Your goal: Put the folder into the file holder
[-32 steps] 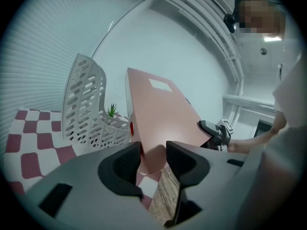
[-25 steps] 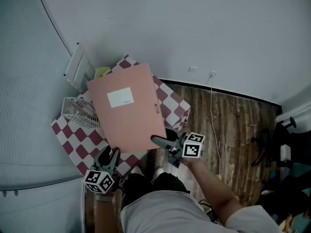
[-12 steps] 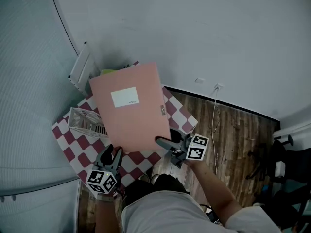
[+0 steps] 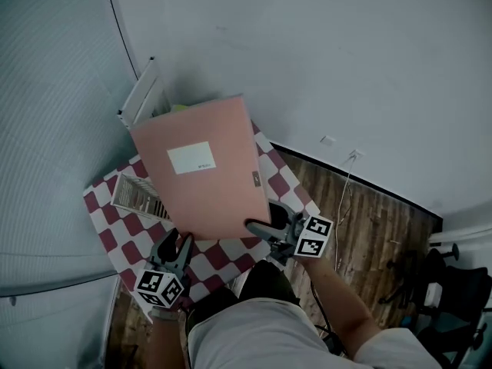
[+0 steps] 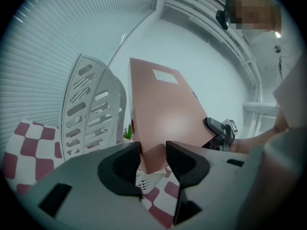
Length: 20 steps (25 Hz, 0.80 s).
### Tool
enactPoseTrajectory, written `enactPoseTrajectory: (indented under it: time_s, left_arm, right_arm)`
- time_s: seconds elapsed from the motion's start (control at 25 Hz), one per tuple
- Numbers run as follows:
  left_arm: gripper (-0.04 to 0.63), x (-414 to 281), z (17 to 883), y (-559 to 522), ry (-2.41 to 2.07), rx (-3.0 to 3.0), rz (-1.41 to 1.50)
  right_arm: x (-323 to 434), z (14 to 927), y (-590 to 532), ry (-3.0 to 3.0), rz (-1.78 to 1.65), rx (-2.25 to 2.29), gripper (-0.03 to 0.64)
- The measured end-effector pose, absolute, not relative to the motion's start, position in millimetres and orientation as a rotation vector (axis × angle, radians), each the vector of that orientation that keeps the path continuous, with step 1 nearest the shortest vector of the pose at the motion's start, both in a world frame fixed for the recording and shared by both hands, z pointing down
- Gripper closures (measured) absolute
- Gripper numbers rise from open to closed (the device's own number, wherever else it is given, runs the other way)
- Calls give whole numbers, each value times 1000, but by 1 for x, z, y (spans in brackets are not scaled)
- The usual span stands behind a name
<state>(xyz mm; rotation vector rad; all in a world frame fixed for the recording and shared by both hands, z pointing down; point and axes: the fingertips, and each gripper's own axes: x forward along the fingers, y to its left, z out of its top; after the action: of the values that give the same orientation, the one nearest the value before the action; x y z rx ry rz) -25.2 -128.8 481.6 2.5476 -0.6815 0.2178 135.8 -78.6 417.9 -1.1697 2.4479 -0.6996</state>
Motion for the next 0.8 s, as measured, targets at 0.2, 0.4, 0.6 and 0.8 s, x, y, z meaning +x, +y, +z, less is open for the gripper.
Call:
enactPoseTrajectory:
  time_s: [0.2, 0.4, 0.6, 0.8]
  left_arm:
    - [443, -18, 479, -133, -817, 2514, 188]
    - [443, -13, 482, -133, -958, 2462, 134]
    - [443, -8, 485, -129, -1040, 2438, 76]
    - [443, -6, 481, -124, -1104, 2428, 39]
  right_arm:
    - [142, 407, -93, 2554, -633, -1075, 311]
    - [145, 400, -101, 2648, -548, -972, 311]
    - [149, 398, -101, 2685, -487, -885, 314]
    - [153, 391, -102, 2698, -465, -790, 318]
